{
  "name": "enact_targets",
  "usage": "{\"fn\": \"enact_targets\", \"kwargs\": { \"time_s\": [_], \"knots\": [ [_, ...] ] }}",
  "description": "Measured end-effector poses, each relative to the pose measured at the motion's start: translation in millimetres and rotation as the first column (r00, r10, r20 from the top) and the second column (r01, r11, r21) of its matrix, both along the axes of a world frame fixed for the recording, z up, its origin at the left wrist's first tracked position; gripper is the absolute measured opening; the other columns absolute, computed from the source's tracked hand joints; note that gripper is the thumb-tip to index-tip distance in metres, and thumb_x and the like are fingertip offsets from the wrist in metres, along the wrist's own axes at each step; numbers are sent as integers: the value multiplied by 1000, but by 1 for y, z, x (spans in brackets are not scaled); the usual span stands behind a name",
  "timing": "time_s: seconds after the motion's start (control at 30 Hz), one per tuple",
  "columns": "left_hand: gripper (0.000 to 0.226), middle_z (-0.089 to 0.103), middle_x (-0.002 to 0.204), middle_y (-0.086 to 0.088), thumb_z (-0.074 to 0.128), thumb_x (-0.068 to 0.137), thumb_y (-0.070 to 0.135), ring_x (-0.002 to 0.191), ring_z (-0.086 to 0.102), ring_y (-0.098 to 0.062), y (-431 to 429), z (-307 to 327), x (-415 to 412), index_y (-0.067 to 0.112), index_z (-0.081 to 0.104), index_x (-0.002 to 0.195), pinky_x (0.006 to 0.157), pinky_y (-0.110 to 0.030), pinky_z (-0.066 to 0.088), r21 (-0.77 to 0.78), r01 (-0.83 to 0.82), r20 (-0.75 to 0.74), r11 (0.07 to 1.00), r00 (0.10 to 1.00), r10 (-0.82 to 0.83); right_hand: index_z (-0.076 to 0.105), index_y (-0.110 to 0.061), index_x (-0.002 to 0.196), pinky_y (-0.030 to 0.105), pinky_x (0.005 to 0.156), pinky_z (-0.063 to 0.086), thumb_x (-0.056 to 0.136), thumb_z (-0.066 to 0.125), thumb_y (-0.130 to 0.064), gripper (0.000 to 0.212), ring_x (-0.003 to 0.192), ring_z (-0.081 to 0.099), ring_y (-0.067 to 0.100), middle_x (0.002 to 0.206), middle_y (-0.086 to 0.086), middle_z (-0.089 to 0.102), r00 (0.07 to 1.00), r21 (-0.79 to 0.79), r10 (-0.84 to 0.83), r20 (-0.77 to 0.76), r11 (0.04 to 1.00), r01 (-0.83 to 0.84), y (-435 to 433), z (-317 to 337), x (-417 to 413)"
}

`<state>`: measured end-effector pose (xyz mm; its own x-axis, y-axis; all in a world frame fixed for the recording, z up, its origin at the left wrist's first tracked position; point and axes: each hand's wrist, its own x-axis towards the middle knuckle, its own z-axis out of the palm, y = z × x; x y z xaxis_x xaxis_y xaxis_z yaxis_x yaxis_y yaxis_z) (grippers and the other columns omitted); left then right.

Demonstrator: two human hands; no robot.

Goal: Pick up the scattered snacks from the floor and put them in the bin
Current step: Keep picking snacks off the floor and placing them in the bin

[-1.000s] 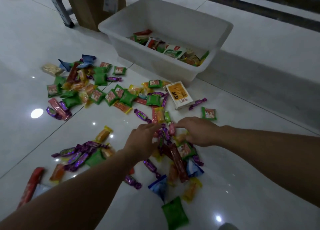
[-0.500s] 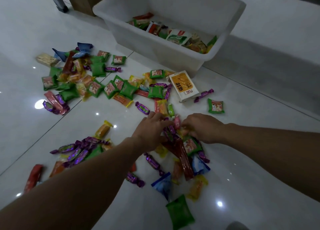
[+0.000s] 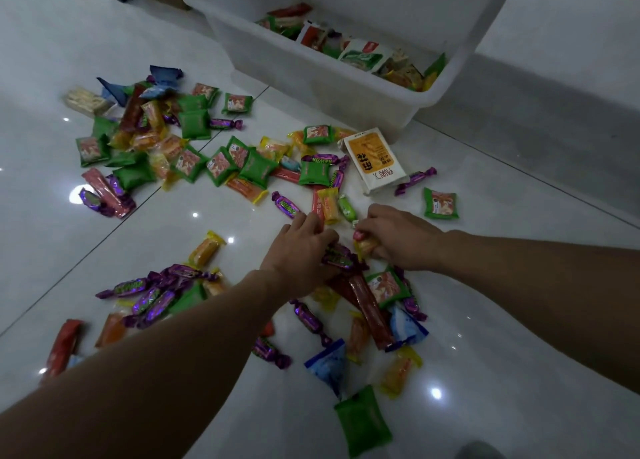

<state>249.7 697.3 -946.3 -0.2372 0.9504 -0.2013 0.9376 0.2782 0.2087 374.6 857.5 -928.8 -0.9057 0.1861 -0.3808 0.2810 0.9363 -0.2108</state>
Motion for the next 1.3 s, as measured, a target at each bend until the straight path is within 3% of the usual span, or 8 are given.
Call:
{"fn": "enact_targets", "kwargs": {
  "time_s": [0.2, 0.47, 0.6, 0.77, 0.83, 1.17, 1.23, 1.3],
  "knots": [
    [58, 41, 127, -4, 57, 85, 57, 116, 36, -24, 1, 2, 2, 25, 47, 133, 97, -37, 38, -43, 16, -24, 999, 1000, -17, 56, -13, 114, 34, 81, 40, 84, 67, -36, 40, 107, 42, 23, 115, 5, 44, 999, 119, 31, -13, 992, -30, -1, 6, 2],
    [45, 50, 115, -4, 56, 88, 50, 107, 43, -23, 6, 7, 6, 16, 50, 117, 89, -35, 39, -89, 11, 0, 996, 1000, -11, 43, -9, 120, 39, 84, 46, 90, 61, -32, 42, 109, 47, 27, 116, 11, 46, 995, 48, -24, 94, 999, 19, -3, 6, 16],
    [29, 55, 108, -6, 58, 89, 36, 98, 46, -23, 5, 11, 9, 15, 47, 105, 75, -31, 34, -64, -7, 48, 998, 999, 10, 42, -9, 117, 36, 79, 43, 88, 62, -30, 41, 106, 46, 26, 115, 10, 44, 993, 45, -72, 94, 997, 68, -6, 5, 19],
    [36, 54, 117, -9, 54, 91, 22, 106, 49, -26, 5, 9, 11, 13, 48, 126, 86, -37, 44, -66, 3, 114, 998, 993, 5, 43, -9, 109, 32, 72, 40, 85, 67, -27, 38, 99, 49, 25, 111, 8, 43, 989, 28, -129, 71, 991, 127, -6, 6, 23],
    [34, 55, 114, -12, 53, 91, 17, 102, 51, -29, 6, 10, 12, 9, 50, 123, 85, -40, 46, -74, -12, 140, 997, 990, 22, 44, -12, 103, 31, 71, 40, 82, 69, -28, 36, 97, 51, 25, 109, 9, 48, 986, 12, -152, 67, 988, 152, -5, 5, 25],
    [24, 64, 100, -10, 53, 94, 17, 88, 61, -24, 2, 20, 6, 9, 54, 115, 79, -38, 51, -3, -281, 321, 960, 909, 267, 58, -9, 104, 39, 74, 50, 76, 70, -27, 35, 91, 57, 28, 102, 12, 60, 968, -50, -242, -65, 970, 239, -2, 10, 21],
    [20, 68, 96, -8, 55, 94, 15, 81, 63, -16, 3, 21, 3, 8, 58, 113, 76, -27, 53, 24, -358, 384, 934, 866, 322, 59, -9, 105, 42, 75, 52, 76, 71, -26, 36, 91, 58, 27, 102, 12, 62, 951, -81, -285, -116, 957, 277, -2, 14, 19],
    [17, 67, 90, -5, 55, 94, 12, 66, 56, -2, 4, 22, 0, 8, 61, 109, 59, -6, 44, 56, -427, 413, 902, 833, 369, 61, -9, 104, 42, 75, 53, 76, 73, -26, 34, 89, 59, 25, 101, 10, 63, 929, -116, -330, -166, 942, 314, -2, 20, 15]
  ]
}}
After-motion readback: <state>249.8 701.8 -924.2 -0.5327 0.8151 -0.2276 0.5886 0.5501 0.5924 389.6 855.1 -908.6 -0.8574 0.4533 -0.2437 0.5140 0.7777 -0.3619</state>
